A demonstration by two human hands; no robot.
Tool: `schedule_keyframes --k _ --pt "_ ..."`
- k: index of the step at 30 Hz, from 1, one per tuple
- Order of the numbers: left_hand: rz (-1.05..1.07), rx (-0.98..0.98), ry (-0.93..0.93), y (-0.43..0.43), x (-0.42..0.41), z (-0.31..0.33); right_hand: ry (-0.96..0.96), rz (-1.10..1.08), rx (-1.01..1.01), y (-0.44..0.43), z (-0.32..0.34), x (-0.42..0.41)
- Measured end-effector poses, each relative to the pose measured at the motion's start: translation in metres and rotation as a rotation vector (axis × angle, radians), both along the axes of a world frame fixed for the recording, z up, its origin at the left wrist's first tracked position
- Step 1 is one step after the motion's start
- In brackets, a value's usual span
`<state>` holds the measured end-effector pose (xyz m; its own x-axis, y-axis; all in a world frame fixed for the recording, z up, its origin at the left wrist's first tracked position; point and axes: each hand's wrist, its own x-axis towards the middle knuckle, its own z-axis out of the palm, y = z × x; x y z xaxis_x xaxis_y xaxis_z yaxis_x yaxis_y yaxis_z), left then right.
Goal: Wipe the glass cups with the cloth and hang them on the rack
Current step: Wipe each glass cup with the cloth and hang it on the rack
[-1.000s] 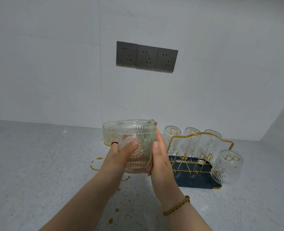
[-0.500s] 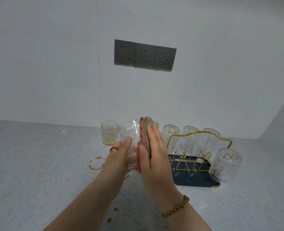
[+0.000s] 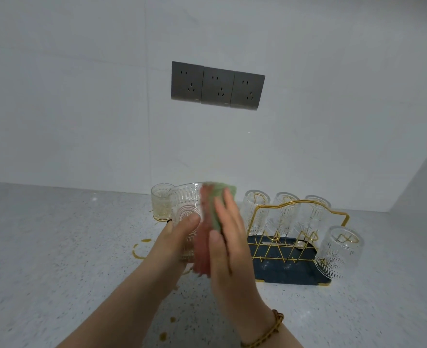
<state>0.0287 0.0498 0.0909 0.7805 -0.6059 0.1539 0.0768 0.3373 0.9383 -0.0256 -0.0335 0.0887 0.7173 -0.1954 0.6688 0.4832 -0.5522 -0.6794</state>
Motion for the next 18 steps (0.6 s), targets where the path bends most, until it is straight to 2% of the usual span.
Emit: schedule_keyframes --k 2,4,5,8,10,12,16,18 --pt "-0.005 -0.018 0.017 0.001 0.001 0.000 -0.082 -0.088 -0.219 0.001 -0.006 0.003" --pt "-0.006 -0.038 0.021 0.001 0.000 0.001 -0.110 -0.107 -0.243 -0.004 -0.008 0.006" --pt "-0.007 -0.047 0.022 0.001 -0.001 0.000 -0.045 -0.059 -0.144 -0.007 -0.008 0.007" --pt "-0.030 -0.021 -0.013 0.005 0.000 -0.005 0.238 0.217 0.425 -0.011 -0.003 0.005" --pt "-0.047 0.011 -0.043 0.007 0.000 -0.005 0.262 0.242 0.511 -0.012 -0.001 0.001" --pt "-0.061 -0.003 -0.067 0.007 0.001 -0.003 0.195 0.165 0.395 -0.005 0.001 -0.005" --pt "-0.057 -0.050 -0.080 0.006 0.003 0.003 -0.033 -0.060 -0.112 0.006 -0.005 -0.004" --pt "-0.110 -0.090 -0.082 0.006 0.001 0.004 -0.044 -0.020 -0.091 0.001 -0.005 -0.001"
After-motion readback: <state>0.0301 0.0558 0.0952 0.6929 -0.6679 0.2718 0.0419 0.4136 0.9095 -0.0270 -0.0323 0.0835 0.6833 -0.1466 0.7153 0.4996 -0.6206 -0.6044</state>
